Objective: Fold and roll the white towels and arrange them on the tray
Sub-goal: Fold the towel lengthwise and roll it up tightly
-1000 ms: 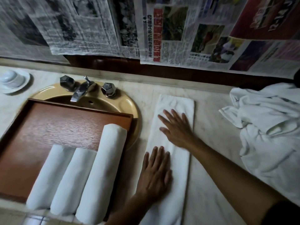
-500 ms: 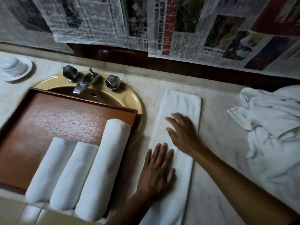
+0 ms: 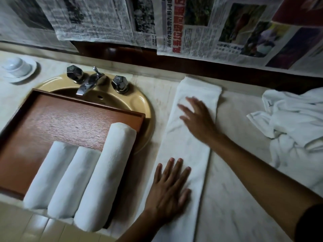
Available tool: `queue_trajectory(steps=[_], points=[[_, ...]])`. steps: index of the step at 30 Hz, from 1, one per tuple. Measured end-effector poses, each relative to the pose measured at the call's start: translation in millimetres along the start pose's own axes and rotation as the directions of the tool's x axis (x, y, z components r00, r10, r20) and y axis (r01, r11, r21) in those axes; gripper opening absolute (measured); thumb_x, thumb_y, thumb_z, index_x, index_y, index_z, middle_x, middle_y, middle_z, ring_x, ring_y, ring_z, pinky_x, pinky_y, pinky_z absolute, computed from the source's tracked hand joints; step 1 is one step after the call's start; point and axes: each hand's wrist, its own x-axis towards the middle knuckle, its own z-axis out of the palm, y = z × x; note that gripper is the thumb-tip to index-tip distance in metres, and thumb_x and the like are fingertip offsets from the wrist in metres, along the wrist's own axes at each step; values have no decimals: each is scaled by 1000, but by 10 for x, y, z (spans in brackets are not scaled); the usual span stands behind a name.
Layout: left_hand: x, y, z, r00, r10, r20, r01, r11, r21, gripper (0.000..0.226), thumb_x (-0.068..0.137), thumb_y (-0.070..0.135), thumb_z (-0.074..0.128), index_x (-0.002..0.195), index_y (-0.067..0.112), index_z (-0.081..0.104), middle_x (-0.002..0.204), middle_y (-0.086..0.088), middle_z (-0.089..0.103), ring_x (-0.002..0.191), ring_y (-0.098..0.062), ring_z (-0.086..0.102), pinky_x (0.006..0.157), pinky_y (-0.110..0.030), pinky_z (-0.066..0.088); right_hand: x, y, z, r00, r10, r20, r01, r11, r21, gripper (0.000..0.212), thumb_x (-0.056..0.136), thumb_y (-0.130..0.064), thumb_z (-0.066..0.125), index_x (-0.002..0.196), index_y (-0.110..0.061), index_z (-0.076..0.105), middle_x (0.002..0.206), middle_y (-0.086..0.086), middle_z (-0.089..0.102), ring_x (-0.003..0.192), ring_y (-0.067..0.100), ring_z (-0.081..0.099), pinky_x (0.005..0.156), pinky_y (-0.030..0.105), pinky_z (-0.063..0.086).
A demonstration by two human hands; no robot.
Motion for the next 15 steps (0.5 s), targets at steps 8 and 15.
queue_trajectory(steps=[8,15], points=[[-4,-36,-49,1000,14,18,-14,1000,-7,82,95,71,49,162,32,23,172,0,10,159,-26,5,124,-60,14,-276,21,6,921,-195,338,216,976,-25,54,105,-55,26,158,-45,29,171,-10,17,157,20,17,123,58,15],[4,0,-73,996,-9,91,10,1000,-11,89,92,79,45,163,35,14,172,4,0,159,-22,-4,124,-60,10,-66,-41,-49,937,5,350,8,999,-38,61,101,-59,26,157,-38,34,172,1,15,158,30,8,124,59,8]])
